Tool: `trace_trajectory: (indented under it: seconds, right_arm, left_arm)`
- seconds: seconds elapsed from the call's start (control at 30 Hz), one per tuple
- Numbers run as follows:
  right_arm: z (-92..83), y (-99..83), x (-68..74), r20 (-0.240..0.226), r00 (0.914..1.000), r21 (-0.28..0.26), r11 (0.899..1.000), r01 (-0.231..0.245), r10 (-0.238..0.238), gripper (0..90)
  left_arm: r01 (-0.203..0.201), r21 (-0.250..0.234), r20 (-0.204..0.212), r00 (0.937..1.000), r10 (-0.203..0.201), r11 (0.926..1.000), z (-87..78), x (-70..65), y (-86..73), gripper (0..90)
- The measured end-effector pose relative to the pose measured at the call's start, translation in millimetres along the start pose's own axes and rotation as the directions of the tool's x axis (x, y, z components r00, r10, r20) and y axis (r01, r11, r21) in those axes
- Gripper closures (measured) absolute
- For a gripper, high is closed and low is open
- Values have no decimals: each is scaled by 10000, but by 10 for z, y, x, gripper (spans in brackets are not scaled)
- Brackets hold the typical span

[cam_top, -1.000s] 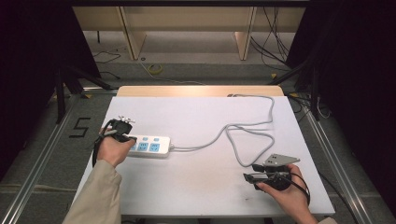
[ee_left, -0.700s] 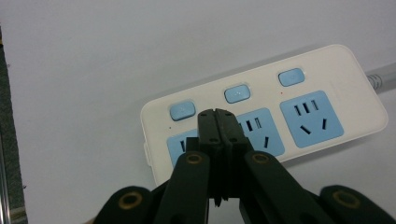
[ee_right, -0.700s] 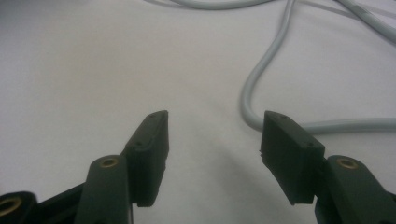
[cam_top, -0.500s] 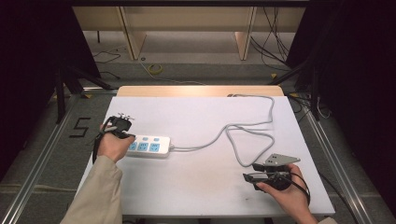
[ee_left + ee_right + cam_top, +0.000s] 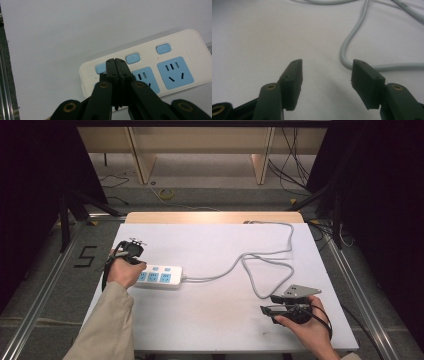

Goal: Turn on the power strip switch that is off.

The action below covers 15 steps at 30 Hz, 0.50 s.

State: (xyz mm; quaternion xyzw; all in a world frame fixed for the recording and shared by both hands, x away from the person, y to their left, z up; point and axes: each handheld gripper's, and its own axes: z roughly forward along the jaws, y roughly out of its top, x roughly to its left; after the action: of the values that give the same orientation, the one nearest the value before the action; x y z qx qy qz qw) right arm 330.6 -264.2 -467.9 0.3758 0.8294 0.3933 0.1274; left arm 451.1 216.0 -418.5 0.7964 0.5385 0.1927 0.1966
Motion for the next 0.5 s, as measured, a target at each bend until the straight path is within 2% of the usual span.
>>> trace_trajectory:
  seconds: [0.17, 0.5]
  right_arm:
    - [-2, 1, 0, 8, 10000, 0, 10000, -16, 16, 436]
    - [-2, 1, 1, -5, 10000, 14, 10000, -36, 36, 437]
  left_arm:
    - [-107, 119, -55, 9999, 107, 9999, 27, 9, 37, 898]
    - [-40, 249, -97, 9999, 43, 9997, 72, 33, 79, 898]
